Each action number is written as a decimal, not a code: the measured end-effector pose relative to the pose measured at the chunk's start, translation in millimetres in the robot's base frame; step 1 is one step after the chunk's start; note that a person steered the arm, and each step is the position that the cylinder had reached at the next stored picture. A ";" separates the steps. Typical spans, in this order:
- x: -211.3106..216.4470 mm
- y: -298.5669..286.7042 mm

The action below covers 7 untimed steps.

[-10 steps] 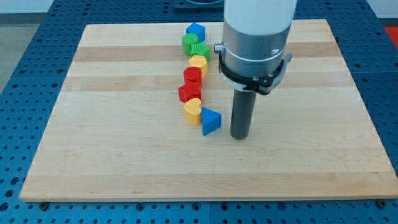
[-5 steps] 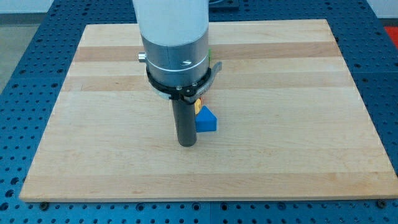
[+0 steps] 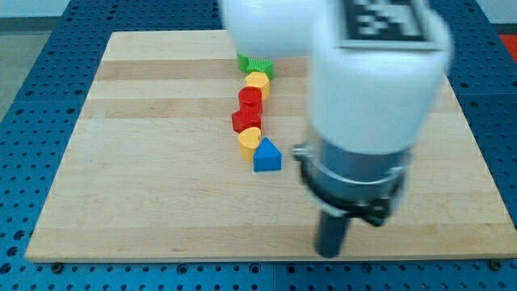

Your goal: Push the blue triangle to the bottom of the yellow heart

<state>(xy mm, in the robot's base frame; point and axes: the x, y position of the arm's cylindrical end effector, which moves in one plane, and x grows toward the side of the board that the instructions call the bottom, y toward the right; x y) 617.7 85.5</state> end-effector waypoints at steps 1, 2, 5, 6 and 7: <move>-8.8 52.5; -29.2 98.1; -96.3 118.8; -112.1 66.0; -127.9 23.0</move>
<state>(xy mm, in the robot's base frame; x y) 489.8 108.6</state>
